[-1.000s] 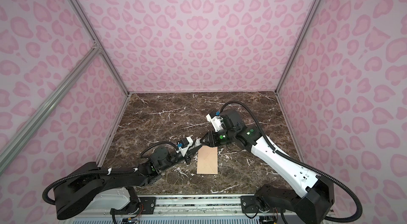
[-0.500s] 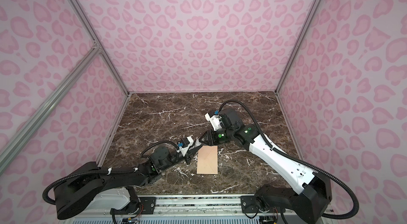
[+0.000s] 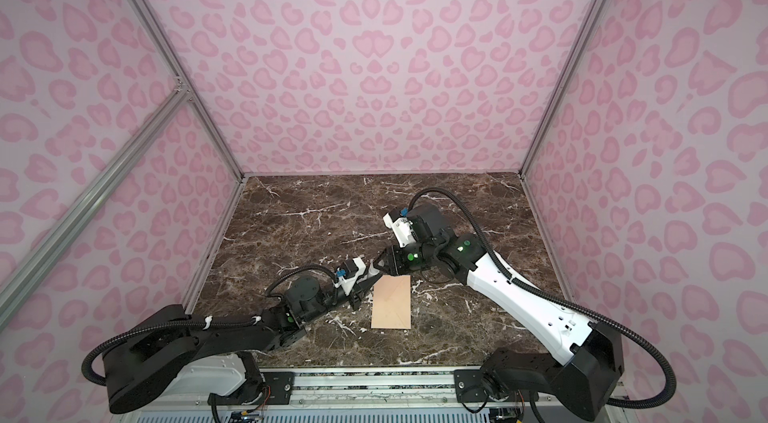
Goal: Place the letter into the envelope and seal it
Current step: 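Carry the cap to the glue stick held by the left gripper, then press the cap down onto the glue stick top with the right gripper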
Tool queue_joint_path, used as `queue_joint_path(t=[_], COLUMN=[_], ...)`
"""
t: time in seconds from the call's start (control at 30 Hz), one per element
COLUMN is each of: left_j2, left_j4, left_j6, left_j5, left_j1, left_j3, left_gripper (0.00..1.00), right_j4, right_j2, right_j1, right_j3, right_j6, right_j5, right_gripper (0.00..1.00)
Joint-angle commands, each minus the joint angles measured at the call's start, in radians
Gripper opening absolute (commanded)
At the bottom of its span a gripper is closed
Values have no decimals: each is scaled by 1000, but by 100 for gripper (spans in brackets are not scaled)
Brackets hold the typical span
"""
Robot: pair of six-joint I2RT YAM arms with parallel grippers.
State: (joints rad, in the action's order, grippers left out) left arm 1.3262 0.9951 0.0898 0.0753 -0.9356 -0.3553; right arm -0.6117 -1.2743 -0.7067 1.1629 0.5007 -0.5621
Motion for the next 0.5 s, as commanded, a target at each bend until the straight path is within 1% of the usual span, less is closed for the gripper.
queue_joint_path(t=[0.0,0.47], left_j2=[4,-2], left_j4=[60,54], left_j6=[2,2], left_j5=[26,21], left_j1=[0,0], left_j3=[-12,-14], left_gripper=[4,4], right_j4=[6,-54], right_j2=[-11,-38], right_j1=[-13,-48], right_j3=[9,43], right_j6=[-12,-43], right_j5=[-35,43], right_gripper=[28,28])
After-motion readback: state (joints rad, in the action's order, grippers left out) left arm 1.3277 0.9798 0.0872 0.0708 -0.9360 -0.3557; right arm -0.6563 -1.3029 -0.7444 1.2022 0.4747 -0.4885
